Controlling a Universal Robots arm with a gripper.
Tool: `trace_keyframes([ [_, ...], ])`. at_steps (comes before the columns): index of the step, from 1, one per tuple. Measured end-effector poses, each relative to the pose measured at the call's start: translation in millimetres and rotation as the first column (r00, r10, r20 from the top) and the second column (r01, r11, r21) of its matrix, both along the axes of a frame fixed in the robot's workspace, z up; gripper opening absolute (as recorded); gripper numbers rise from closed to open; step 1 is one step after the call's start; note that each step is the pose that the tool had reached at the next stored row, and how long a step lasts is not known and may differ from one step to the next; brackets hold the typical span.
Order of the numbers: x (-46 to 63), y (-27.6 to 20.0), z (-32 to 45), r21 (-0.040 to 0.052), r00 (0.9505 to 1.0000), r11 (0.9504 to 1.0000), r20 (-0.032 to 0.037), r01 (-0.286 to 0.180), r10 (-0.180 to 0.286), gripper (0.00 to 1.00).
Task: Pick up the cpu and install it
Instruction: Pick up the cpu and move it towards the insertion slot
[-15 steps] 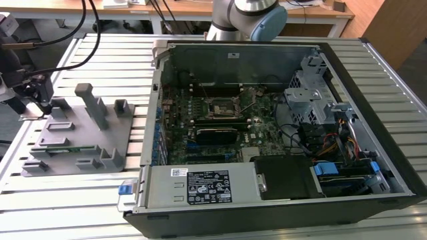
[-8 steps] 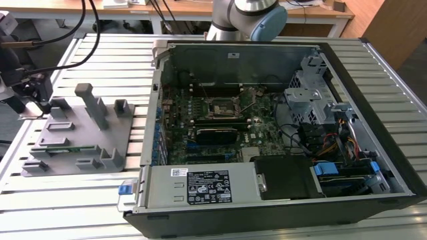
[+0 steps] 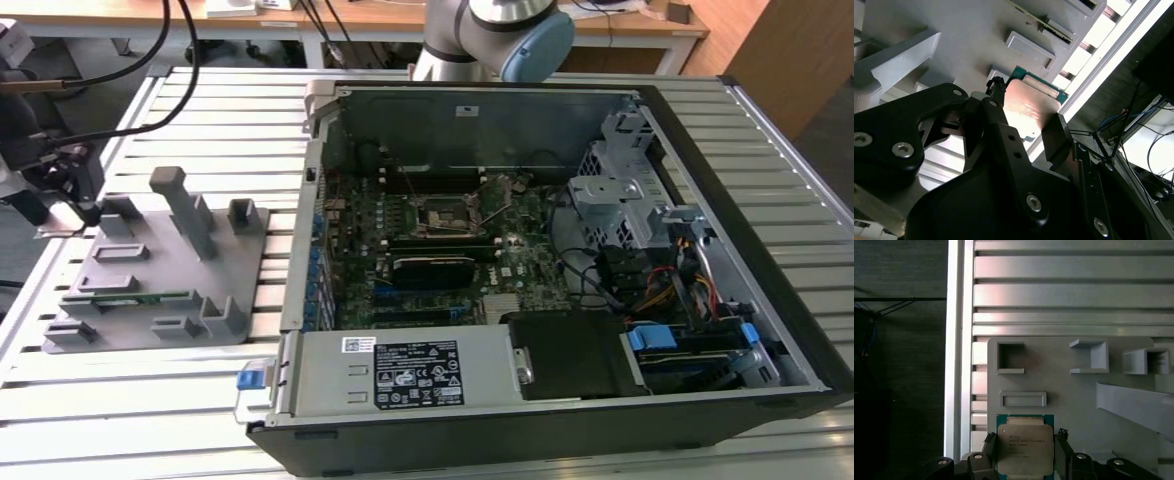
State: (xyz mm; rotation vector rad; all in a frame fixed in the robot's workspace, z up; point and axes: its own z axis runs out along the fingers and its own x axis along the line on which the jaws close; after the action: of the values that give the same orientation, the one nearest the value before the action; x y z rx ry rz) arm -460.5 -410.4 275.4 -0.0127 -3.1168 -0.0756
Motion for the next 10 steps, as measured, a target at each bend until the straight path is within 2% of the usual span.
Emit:
trace_keyframes([
  [10,0.0,0.0,3.6,-0.0001,1.0000,1.0000,-0.0001,0.000,0.000,0.54],
])
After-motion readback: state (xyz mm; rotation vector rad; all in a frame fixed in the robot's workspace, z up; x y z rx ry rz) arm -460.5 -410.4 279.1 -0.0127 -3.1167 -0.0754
